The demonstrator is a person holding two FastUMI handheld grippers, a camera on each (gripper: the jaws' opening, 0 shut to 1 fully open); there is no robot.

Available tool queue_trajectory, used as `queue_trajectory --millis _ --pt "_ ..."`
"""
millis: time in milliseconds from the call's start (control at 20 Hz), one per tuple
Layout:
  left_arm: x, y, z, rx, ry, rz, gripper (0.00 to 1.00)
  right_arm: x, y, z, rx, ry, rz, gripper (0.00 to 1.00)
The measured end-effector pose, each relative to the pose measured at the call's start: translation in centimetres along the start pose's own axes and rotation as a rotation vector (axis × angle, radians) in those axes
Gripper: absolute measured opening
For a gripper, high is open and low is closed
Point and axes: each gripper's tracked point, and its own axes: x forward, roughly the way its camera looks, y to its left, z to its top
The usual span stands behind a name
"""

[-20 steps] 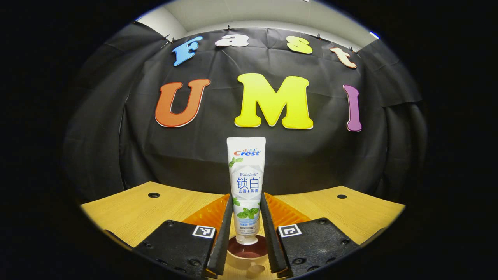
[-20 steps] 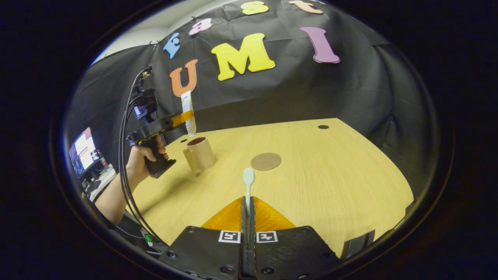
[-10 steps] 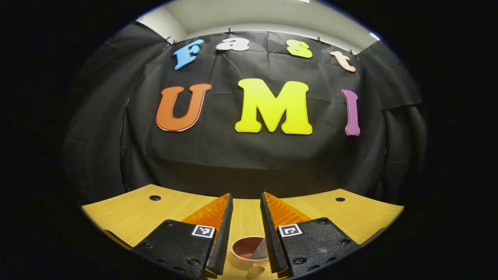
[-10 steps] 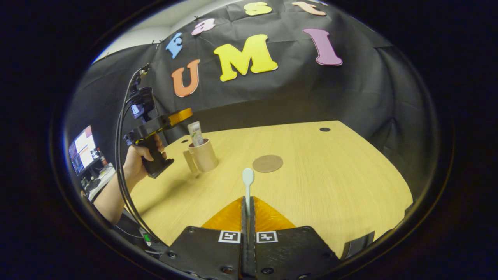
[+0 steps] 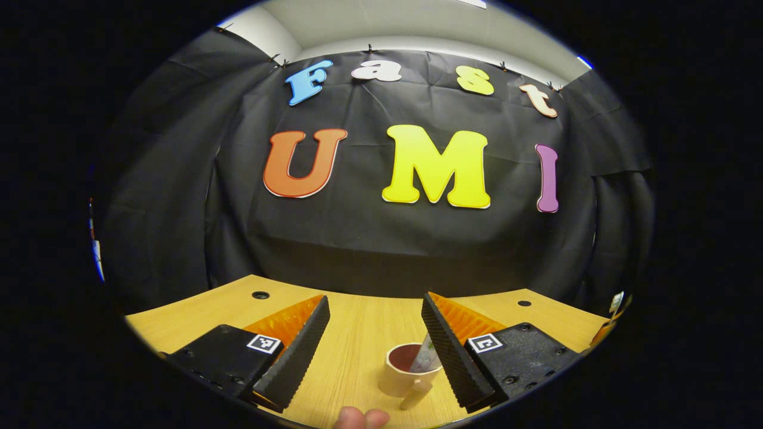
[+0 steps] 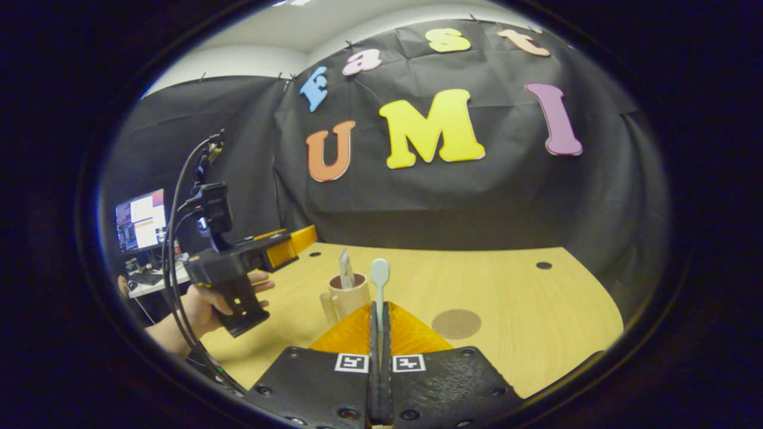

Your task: Put the toothbrush and toothpaste on the desktop into the cup, then pick up the cup and place it on the coaster on the desktop.

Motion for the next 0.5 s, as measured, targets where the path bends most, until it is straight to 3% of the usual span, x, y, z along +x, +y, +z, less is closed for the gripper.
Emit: queue_trajectory --millis 250,500 --pt "-3.4 3.4 -1.0 -0.008 0.036 0.048 0.98 6.6 3.9 5.9 -0.050 -0.176 0.072 0.00" --pt "-5.6 5.8 -1.0 0.042 0.032 0.088 0.98 13.3 2.3 9.6 -0.045 -0.354 -0.014 0.00"
